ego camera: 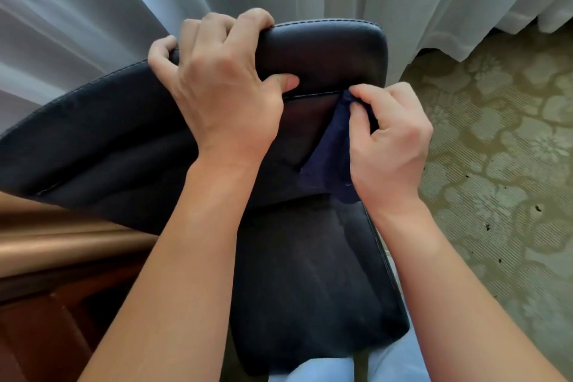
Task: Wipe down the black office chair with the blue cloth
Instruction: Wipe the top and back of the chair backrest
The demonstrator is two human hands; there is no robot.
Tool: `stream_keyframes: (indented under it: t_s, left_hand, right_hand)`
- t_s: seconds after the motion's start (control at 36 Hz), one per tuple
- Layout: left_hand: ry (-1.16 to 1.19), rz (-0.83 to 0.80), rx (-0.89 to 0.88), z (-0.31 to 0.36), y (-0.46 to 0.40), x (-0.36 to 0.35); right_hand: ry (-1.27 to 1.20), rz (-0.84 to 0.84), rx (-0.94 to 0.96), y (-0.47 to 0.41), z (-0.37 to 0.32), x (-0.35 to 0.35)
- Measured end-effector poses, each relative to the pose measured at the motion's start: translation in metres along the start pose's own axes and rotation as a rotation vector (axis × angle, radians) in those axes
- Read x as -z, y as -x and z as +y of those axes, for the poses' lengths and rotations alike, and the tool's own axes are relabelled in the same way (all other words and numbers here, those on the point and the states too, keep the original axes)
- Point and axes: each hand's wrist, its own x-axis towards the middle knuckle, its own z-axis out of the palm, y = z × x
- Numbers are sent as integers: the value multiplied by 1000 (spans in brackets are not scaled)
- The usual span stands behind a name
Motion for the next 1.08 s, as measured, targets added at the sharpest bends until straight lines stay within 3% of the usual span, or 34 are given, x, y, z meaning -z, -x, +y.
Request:
stream_keyframes:
  t_s: [0.31,0.58,1.08]
  left_hand:
    - [8,-1,20,-2,0,-3]
    - [45,4,36,-2,-2,-6]
    - [42,16,28,-1,-3,-8]
  right_hand:
    - [-72,95,82,-5,-8,-5]
    - [70,-9,31,-3,-4,-10]
    - [58,-119,72,4,-33,-28]
